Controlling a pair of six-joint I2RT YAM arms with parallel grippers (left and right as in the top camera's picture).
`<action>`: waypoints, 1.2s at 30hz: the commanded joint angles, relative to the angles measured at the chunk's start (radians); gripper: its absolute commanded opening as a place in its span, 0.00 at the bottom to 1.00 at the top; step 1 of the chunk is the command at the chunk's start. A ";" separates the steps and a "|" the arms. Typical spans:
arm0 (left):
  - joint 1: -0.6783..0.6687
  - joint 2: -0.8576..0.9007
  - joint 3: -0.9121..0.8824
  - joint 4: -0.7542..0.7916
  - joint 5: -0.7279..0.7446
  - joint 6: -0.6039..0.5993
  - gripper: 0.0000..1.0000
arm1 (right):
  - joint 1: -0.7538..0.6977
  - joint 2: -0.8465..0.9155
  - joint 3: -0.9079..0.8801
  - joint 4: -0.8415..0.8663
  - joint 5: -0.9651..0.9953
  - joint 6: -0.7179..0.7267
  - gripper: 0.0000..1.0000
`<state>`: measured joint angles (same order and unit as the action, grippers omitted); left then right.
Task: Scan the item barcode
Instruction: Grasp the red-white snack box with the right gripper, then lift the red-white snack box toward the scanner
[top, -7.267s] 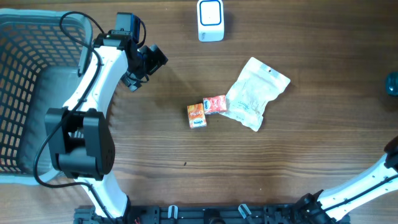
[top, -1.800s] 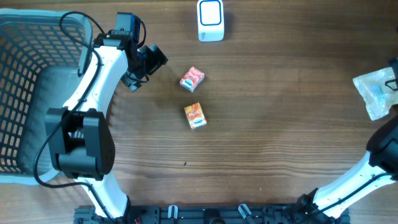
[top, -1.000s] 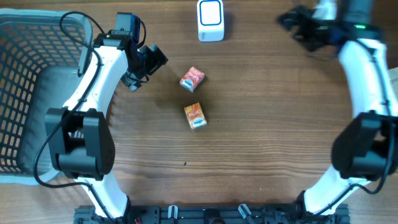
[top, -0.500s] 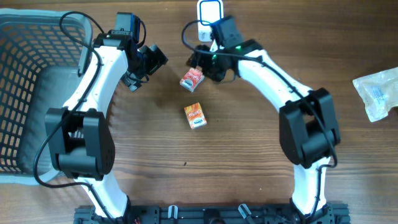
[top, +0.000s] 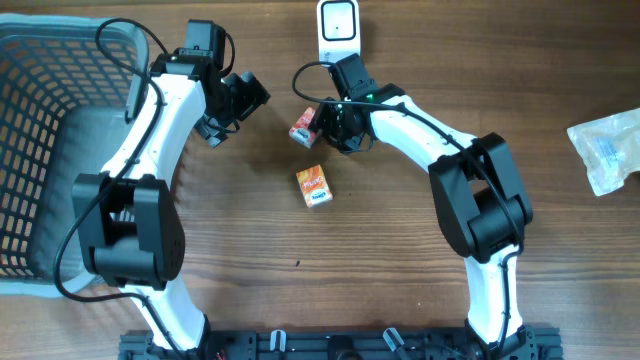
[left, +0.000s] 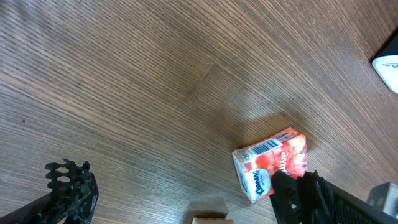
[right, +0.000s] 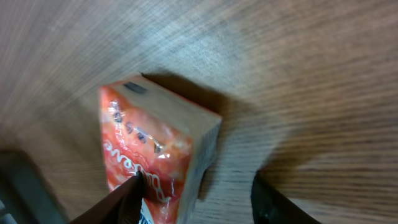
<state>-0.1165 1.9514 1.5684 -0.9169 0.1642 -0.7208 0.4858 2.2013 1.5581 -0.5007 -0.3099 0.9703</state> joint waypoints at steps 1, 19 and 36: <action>0.003 0.001 0.000 -0.001 -0.006 -0.021 1.00 | 0.008 0.039 -0.014 -0.002 0.024 0.024 0.50; 0.003 0.001 0.000 -0.001 -0.006 -0.021 1.00 | -0.232 0.039 -0.014 -0.001 -0.563 -0.485 0.05; 0.003 0.001 0.000 -0.001 -0.006 -0.021 1.00 | -0.314 0.039 -0.014 0.087 -1.202 -0.694 0.05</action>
<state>-0.1165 1.9514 1.5684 -0.9169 0.1646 -0.7208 0.1711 2.2219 1.5574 -0.4225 -1.4578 0.2634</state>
